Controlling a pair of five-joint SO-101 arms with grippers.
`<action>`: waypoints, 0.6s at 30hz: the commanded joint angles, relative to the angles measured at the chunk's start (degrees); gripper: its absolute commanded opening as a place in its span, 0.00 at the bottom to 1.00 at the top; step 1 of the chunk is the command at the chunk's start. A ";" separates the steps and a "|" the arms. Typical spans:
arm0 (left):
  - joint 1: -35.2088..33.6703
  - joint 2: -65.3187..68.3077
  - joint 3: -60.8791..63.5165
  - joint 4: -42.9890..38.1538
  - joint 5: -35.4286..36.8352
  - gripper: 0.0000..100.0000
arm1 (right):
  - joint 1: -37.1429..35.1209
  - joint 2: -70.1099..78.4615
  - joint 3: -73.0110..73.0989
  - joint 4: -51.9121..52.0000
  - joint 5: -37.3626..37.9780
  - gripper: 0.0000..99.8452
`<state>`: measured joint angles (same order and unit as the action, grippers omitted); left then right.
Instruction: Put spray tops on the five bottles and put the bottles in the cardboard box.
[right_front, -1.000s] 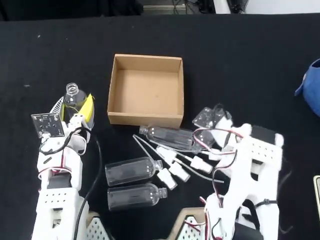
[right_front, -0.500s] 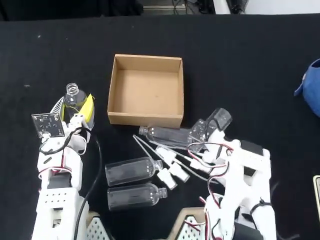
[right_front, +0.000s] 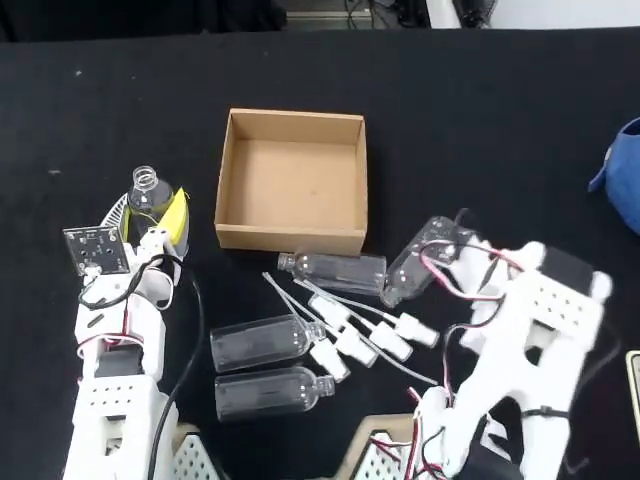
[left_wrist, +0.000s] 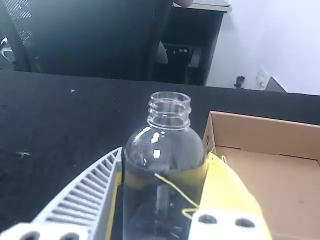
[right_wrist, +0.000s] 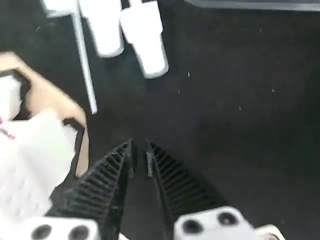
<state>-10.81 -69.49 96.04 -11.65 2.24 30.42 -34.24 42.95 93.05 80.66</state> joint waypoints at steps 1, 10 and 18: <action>-0.84 -0.70 1.36 -1.23 0.53 0.03 | -1.58 -2.07 -2.86 3.34 1.14 0.01; -0.84 -0.53 1.36 -1.23 0.53 0.03 | -11.52 -2.07 10.24 -9.41 0.35 0.25; -0.75 -0.62 1.36 -1.23 0.53 0.03 | -21.36 -1.89 20.88 -25.14 -15.47 0.25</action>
<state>-10.81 -69.49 96.04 -11.65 2.24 12.57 -34.42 61.32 73.98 70.02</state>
